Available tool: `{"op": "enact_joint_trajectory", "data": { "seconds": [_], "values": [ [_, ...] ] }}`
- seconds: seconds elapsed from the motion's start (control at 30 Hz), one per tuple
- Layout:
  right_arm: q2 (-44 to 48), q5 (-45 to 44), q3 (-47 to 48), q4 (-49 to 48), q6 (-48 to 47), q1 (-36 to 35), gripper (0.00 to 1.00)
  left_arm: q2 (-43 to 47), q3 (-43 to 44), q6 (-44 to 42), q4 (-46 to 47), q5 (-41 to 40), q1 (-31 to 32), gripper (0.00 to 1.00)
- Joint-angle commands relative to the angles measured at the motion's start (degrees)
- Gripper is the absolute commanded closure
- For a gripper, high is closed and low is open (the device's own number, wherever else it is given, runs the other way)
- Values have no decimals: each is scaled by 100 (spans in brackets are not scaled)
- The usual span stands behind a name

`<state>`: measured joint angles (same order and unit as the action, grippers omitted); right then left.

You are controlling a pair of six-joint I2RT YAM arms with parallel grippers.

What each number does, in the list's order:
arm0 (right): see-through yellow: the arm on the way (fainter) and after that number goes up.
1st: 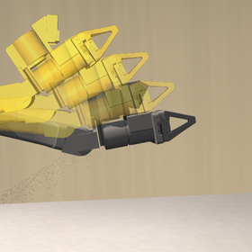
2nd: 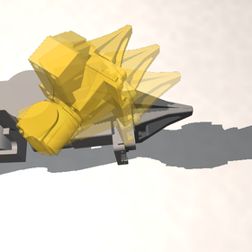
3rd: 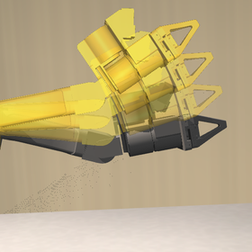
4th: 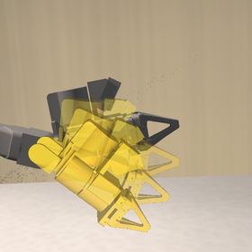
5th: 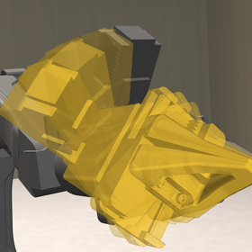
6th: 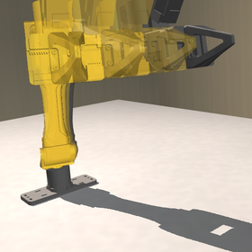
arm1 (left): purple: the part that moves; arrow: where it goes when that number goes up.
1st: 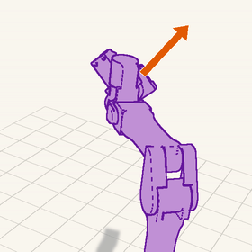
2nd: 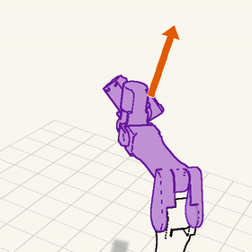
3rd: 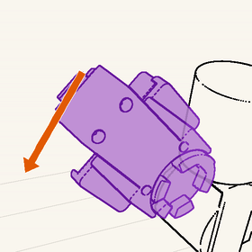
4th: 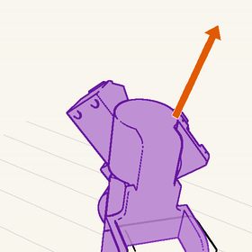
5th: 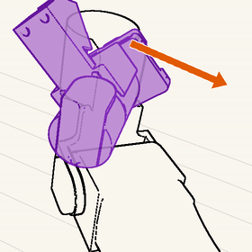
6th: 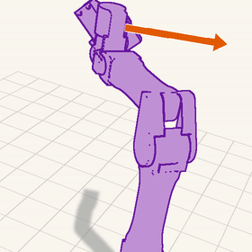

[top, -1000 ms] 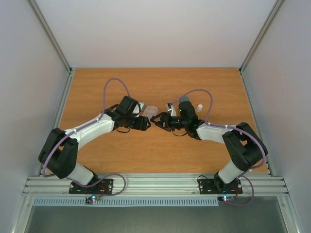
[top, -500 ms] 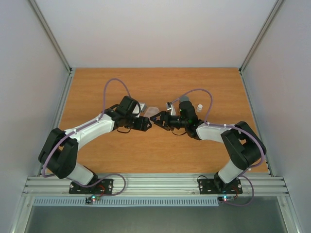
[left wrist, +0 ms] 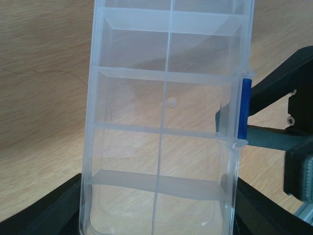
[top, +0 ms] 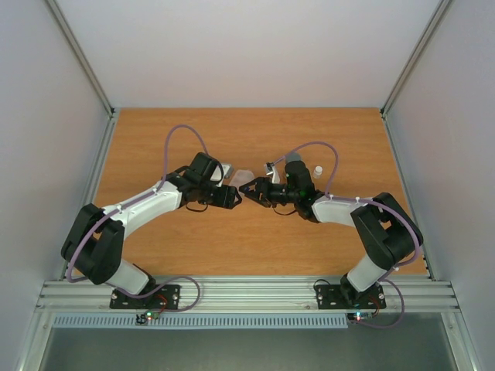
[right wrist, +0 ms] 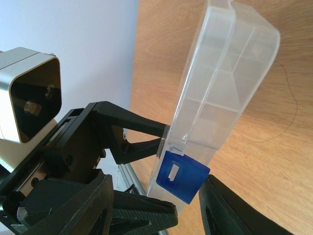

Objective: Sort the pills into containers
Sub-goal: Open the pill container at the center of the board.

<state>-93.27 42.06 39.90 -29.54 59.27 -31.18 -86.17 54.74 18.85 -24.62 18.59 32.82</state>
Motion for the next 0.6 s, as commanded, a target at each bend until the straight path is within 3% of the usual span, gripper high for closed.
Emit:
{"op": "enact_joint_trajectory", "data": {
  "seconds": [0.0, 0.57],
  "values": [
    [4, 17, 77, -145, -50, 24, 51, 142, -20, -100, 58, -17, -21, 55],
    [54, -20, 173, 60, -150, 29, 56, 99, -42, -145, 28, -180, -21, 55]
  ]
}}
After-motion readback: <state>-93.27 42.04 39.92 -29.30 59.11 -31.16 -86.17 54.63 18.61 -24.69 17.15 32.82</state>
